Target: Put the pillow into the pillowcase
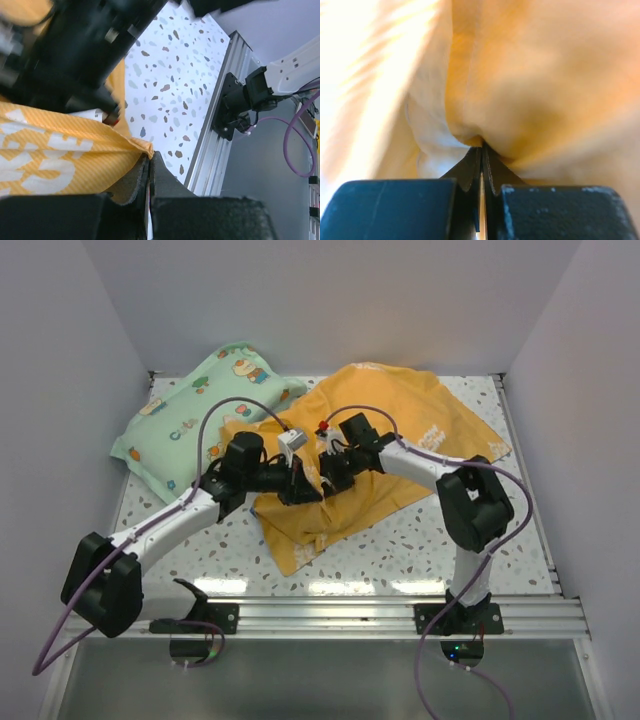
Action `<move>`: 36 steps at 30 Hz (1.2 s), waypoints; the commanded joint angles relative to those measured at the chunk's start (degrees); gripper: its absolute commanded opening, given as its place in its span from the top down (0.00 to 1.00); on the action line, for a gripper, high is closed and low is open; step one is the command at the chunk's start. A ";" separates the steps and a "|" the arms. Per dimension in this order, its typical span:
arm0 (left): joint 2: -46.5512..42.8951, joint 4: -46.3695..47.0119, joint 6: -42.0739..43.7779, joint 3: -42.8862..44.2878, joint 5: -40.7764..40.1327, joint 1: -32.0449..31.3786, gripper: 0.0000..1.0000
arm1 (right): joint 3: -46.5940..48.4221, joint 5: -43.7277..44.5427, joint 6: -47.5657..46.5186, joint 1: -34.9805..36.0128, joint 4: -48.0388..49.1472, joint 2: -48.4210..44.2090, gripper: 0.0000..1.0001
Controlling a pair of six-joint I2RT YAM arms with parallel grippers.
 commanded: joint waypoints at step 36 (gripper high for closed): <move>28.42 26.40 -9.88 16.89 -9.16 8.60 0.90 | -3.91 -14.58 14.74 -11.13 10.96 -26.85 1.00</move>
